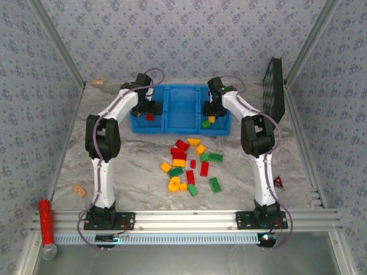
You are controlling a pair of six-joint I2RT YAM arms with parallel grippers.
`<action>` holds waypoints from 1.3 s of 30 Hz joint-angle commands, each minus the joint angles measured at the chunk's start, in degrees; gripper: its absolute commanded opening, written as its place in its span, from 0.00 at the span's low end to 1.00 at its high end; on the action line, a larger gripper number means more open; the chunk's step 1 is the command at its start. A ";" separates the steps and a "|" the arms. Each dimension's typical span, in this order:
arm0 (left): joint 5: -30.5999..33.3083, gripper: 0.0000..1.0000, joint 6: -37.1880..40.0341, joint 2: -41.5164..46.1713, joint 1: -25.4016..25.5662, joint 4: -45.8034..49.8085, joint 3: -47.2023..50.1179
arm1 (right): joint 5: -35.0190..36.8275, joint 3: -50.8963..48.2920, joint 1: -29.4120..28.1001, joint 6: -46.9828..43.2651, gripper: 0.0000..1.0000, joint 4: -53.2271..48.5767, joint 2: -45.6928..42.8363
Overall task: Sort the legos into containers by color
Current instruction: Move the container to the top-center of the table.
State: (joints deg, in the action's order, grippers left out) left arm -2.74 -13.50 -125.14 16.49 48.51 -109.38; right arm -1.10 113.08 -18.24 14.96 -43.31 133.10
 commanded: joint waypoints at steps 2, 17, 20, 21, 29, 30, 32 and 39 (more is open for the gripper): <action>-8.85 0.62 -2.36 4.32 -0.23 -3.53 0.64 | 1.80 0.81 -0.11 -0.17 0.46 -2.66 0.56; -13.94 0.01 -10.04 2.53 -0.90 -15.25 9.25 | 1.85 -1.65 -0.80 1.36 0.46 -3.93 -1.72; -17.14 0.00 -13.84 1.18 -1.53 -17.76 11.25 | 2.01 -2.24 -0.87 2.12 0.47 -4.04 -2.01; -17.62 0.00 -14.74 0.88 -1.70 -18.29 11.82 | 2.07 -2.40 -0.86 2.24 0.47 -4.07 -2.05; -22.11 0.29 -17.16 -0.74 -3.12 -20.39 14.33 | 1.81 -2.01 -0.67 2.36 0.49 -5.07 -2.16; -22.06 0.37 -17.34 -0.64 -3.28 -20.31 14.51 | 1.81 -1.90 -0.70 2.44 0.50 -5.08 -2.14; -20.36 0.42 -17.57 -0.20 -3.48 -19.71 15.22 | 1.81 -1.81 -0.74 2.42 0.51 -4.96 -2.18; -16.40 0.19 -21.97 -2.34 -4.67 -18.07 17.29 | 2.25 -2.59 -0.76 2.87 0.51 -4.69 -2.23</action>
State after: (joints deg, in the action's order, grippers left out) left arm -14.37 -22.65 -121.99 13.82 28.21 -95.96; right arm 2.39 111.35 -18.13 17.32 -44.40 132.53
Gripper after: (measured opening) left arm 0.831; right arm 0.513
